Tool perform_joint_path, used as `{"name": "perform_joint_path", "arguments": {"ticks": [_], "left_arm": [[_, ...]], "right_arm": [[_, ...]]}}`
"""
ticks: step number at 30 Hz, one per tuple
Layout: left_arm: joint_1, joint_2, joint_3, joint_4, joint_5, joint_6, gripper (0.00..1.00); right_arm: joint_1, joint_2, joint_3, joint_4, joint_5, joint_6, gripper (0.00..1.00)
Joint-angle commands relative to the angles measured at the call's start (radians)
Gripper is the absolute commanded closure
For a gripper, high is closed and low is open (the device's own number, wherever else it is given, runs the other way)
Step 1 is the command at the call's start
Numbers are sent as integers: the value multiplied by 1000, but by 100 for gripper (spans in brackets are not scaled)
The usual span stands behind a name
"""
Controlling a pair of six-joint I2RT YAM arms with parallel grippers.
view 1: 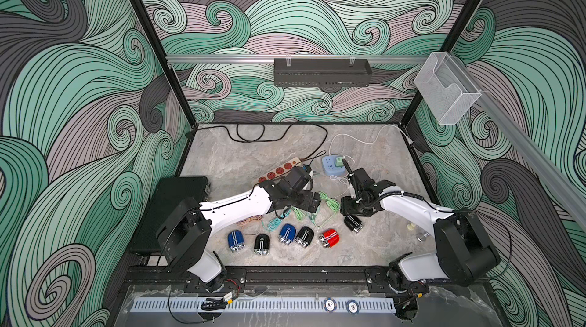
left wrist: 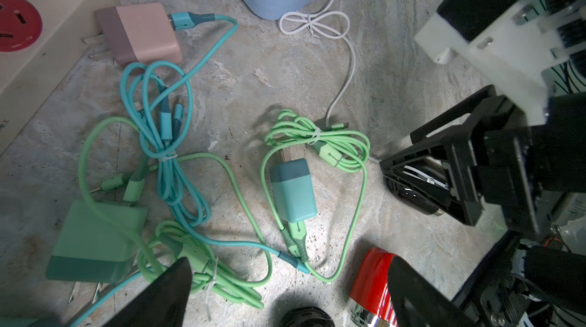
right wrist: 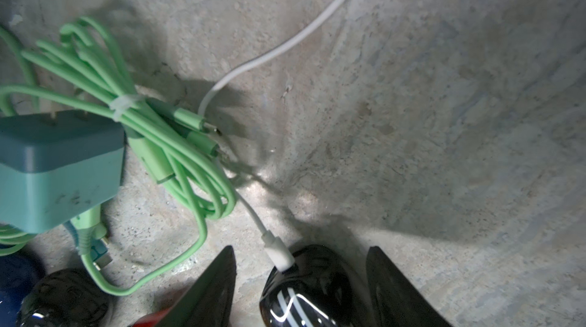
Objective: Unplug the electric shaver
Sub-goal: Adjust the electric shaver at the center of the board.
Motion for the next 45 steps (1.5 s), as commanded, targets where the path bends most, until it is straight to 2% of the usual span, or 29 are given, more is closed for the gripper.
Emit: {"name": "perform_joint_path", "arguments": {"ticks": [1, 12, 17, 22, 28, 32, 37, 41, 45], "left_arm": [[-5, -12, -5, 15, -20, 5, 5], [-6, -12, -7, 16, -27, 14, 5], [-5, -12, -2, 18, -23, 15, 5], [-6, -8, 4, 16, -13, 19, 5], [-5, 25, 35, 25, -8, 37, 5], [-5, 89, 101, 20, 24, 81, 5], [-6, 135, 118, 59, 118, 111, 5], [-17, 135, 107, 52, 119, 94, 5], [-56, 144, 112, 22, 57, 58, 7]], "right_arm": [[19, 35, 39, -36, 68, -11, 34], [42, 123, 61, -23, 129, 20, 33], [15, 110, 48, -4, 179, 105, 43], [-107, 44, -45, 114, 68, 169, 53], [-197, 16, -69, 136, 38, 171, 58], [-202, -23, -83, 202, -58, 194, 60], [-214, -76, -77, 172, -111, 234, 61], [-214, -167, -81, 113, -104, 270, 57], [-214, -288, -101, 108, -101, 240, 56]]}}
